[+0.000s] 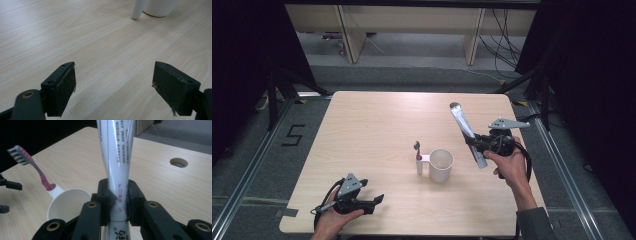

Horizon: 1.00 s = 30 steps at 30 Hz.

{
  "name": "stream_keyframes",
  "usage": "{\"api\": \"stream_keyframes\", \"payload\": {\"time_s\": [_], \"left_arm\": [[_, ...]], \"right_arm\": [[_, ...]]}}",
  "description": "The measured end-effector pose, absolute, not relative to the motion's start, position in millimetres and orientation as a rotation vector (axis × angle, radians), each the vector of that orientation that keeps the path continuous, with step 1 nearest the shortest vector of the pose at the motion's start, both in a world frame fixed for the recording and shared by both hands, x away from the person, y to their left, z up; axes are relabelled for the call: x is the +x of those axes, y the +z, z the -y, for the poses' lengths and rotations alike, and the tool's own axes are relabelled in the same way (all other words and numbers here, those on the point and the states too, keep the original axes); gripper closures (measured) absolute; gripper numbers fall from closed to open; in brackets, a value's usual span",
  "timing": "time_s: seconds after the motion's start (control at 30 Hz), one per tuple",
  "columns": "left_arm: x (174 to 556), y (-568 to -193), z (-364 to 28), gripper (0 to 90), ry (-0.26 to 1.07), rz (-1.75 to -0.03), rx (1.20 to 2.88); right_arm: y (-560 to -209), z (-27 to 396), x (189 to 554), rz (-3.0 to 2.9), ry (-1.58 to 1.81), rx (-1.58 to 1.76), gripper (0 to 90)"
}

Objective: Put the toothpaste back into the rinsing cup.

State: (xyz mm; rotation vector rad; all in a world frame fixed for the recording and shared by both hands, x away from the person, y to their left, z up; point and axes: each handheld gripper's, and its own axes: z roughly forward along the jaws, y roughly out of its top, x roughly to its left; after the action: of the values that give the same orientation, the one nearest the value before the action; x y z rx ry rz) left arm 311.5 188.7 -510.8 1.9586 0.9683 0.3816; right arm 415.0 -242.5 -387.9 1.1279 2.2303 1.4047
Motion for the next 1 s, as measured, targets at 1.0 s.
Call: {"api": "stream_keyframes", "payload": {"time_s": [1.0], "left_arm": [[311, -510, -188, 18.4, 0.383, -0.948, 1.969]], "right_arm": [[-406, 167, 427, -2.133, 1.650, 0.995, 76.4]]}}
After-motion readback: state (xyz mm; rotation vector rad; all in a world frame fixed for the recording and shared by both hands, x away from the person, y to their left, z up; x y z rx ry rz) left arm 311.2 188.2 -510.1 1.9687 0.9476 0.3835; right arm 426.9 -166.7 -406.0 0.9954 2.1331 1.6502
